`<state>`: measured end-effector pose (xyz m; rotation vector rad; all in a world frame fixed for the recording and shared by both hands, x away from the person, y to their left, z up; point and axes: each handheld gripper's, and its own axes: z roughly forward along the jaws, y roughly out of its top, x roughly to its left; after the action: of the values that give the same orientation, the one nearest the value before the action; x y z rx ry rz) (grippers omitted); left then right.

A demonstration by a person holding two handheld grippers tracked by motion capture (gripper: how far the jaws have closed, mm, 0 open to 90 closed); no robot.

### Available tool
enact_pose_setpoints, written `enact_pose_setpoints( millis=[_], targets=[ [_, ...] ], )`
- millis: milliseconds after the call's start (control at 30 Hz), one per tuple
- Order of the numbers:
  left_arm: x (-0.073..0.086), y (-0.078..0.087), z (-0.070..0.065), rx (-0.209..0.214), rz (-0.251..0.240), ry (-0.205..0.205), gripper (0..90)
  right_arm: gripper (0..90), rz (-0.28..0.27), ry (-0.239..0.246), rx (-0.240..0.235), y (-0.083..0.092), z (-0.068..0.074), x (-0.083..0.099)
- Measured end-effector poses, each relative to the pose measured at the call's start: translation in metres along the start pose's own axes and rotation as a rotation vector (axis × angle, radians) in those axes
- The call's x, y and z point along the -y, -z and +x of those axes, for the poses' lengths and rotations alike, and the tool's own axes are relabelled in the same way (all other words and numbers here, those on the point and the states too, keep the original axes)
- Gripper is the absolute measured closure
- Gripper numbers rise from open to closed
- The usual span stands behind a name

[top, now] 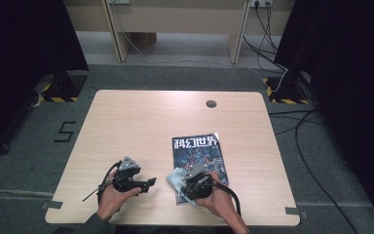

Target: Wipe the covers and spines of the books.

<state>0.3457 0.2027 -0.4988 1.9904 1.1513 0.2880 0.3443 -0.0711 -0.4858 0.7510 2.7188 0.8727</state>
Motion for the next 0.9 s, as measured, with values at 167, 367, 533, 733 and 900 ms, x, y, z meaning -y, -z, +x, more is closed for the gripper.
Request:
enact_pose_setpoints(
  millis=[167,367,533,733,900],
  targets=[
    [0.0,0.0,0.002,-0.006,-0.002,0.005,20.1,65.7,-0.001,-0.016,0.025,0.002,-0.002,0.003],
    [0.0,0.001,0.004,-0.02,-0.006,0.014,20.1,66.1,0.0,0.054,-0.019,-0.004,0.027,-0.006],
    [0.0,0.001,0.004,-0.02,-0.002,0.012,20.1,66.0,-0.007,0.07,-0.048,-0.006,0.037,-0.009],
    [0.0,0.0,0.003,-0.022,-0.002,0.014,20.2,66.1,-0.002,0.025,-0.049,-0.002,0.026,-0.004],
    [0.001,0.0,0.002,-0.019,0.002,0.0,20.2,66.1,-0.003,-0.016,-0.024,0.006,0.013,0.008]
  ],
)
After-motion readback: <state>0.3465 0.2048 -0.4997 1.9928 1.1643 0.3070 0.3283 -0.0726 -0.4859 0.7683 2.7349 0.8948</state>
